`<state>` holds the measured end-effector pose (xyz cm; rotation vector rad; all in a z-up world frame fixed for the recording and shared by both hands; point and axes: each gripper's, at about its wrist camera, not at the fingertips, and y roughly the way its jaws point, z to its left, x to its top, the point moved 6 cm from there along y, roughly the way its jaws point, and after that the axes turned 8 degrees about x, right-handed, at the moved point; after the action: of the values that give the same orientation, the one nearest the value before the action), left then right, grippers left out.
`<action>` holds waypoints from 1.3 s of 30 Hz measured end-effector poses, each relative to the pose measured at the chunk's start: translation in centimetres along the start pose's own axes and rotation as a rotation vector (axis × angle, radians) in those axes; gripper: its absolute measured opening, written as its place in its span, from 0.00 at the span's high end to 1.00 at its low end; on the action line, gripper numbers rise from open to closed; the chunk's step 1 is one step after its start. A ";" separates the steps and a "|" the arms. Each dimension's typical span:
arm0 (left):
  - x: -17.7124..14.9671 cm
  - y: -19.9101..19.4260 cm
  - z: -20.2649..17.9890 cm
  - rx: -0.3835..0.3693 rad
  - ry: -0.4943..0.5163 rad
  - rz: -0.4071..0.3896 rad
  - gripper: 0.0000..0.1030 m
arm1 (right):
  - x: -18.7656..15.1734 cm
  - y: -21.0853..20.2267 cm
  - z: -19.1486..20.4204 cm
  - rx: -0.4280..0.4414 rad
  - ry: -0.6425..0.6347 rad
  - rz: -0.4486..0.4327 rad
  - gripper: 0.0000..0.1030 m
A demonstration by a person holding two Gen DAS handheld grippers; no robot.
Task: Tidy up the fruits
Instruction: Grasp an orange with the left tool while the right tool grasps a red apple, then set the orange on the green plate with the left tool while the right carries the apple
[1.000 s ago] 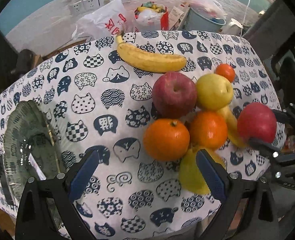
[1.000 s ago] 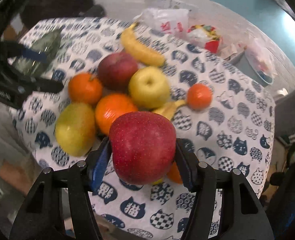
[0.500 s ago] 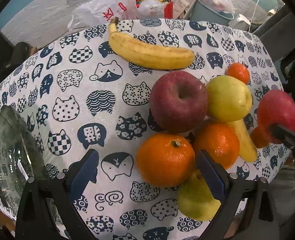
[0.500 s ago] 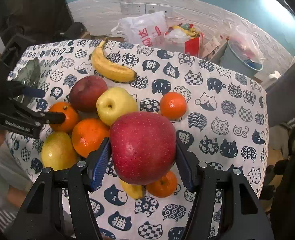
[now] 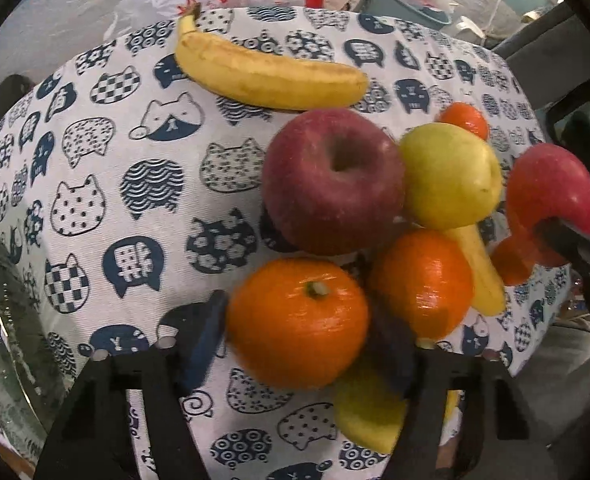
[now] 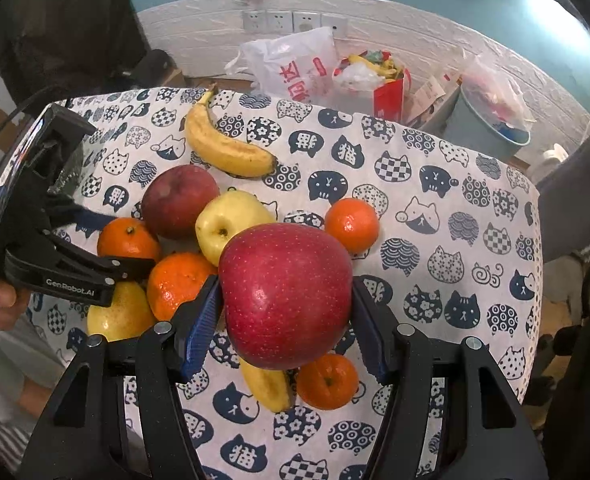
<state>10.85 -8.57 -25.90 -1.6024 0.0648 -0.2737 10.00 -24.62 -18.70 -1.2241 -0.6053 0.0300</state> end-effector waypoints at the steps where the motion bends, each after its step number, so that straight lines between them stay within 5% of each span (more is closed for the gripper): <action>1: 0.0 0.0 -0.4 0.008 0.010 -0.004 0.34 | 0.0 0.0 0.1 -0.001 0.000 -0.001 0.40; 18: -1.4 -4.6 1.9 0.090 0.011 -0.141 0.35 | 2.4 -1.5 3.1 0.010 -0.054 -0.068 0.40; 39: -4.5 -12.8 7.3 0.109 -0.060 -0.321 0.35 | 6.7 -2.0 12.1 0.092 -0.171 -0.127 0.40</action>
<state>6.39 0.22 -14.02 -1.5074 -0.2518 -0.4694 9.63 -12.58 -11.62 -1.0991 -0.8215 0.0563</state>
